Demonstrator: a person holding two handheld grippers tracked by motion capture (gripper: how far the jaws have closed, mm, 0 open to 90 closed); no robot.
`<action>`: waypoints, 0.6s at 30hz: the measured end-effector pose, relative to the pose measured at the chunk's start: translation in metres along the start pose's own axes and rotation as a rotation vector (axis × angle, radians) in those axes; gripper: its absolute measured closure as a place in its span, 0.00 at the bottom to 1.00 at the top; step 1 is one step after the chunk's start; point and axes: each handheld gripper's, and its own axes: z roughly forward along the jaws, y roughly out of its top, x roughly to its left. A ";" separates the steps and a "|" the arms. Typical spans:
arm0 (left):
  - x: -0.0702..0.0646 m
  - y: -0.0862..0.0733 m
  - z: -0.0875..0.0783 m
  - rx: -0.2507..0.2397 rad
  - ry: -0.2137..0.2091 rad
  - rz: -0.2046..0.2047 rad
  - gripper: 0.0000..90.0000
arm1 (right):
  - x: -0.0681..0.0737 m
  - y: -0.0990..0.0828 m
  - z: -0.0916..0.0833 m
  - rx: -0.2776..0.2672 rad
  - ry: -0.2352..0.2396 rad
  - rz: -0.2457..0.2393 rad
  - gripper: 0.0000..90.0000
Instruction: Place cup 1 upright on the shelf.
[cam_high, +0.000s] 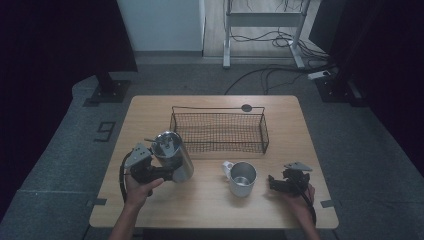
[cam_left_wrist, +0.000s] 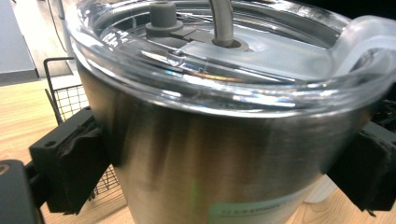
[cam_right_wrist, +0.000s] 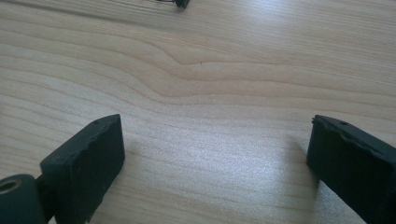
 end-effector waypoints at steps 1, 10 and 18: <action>0.000 0.000 0.000 0.000 0.000 0.000 0.05 | 0.000 0.000 0.000 0.000 0.000 0.000 0.04; 0.003 0.005 0.003 -0.003 0.005 -0.003 0.05 | 0.000 0.000 0.000 0.000 0.000 0.000 0.04; 0.006 0.010 0.006 -0.009 0.008 -0.006 0.05 | 0.000 0.000 0.000 0.000 0.000 0.000 0.04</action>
